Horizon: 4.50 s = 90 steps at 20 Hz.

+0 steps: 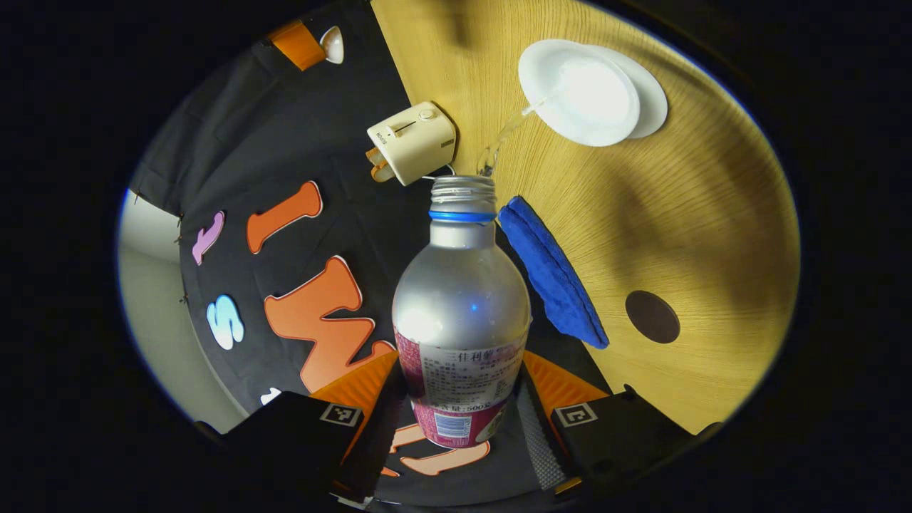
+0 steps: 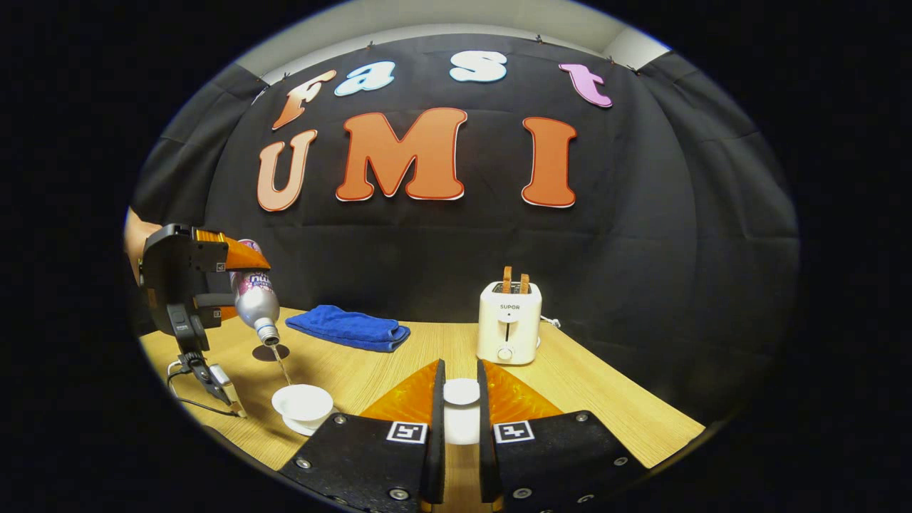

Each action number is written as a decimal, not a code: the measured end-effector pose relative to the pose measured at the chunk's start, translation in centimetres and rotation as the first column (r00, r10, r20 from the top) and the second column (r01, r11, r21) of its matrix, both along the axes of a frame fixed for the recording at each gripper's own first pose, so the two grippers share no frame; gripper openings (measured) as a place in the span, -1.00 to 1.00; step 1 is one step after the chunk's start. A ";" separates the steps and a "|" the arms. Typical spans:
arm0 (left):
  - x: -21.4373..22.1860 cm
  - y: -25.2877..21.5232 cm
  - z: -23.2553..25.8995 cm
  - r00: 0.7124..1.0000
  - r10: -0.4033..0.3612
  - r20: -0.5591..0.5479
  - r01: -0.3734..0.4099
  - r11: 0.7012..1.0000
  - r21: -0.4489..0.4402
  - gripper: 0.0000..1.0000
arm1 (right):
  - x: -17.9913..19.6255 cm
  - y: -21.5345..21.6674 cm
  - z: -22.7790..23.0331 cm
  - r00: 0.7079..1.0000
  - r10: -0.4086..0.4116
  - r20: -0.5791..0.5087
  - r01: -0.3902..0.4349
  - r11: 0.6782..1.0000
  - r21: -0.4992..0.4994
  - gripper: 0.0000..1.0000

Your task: Open the teacup lid with one hand, grasp the water bottle and pour water into the teacup with the other hand; after pouring, place the water bottle on the coaster and then close the teacup lid.

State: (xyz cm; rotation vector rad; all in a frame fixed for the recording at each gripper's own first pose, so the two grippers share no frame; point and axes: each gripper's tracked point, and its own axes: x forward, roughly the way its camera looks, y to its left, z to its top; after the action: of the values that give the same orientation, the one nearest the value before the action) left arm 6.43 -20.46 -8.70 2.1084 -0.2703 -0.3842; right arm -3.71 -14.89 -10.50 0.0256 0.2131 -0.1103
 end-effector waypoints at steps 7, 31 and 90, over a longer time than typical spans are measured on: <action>-0.1 -0.8 -0.2 0.999 -0.032 0.025 0.031 0.998 0.047 0.67 | 0.1 0.0 0.0 1.000 0.004 -0.006 -0.004 1.000 -0.003 -0.61; -1.2 -1.8 0.3 0.995 -0.085 0.046 0.087 0.996 -0.029 0.70 | 0.0 0.4 -0.2 0.999 0.024 -0.029 -0.023 1.000 0.005 -0.61; 1.8 8.7 -10.2 0.688 -0.268 -0.674 -0.719 -0.377 -0.584 0.75 | 4.6 15.2 -1.8 0.963 0.252 -0.092 -0.252 0.968 0.021 -0.60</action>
State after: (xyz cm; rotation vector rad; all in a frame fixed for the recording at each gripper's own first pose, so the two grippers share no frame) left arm 8.20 -11.80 -18.93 0.0065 0.3640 -0.2788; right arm 0.92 0.35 -12.33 0.0017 0.3095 0.1438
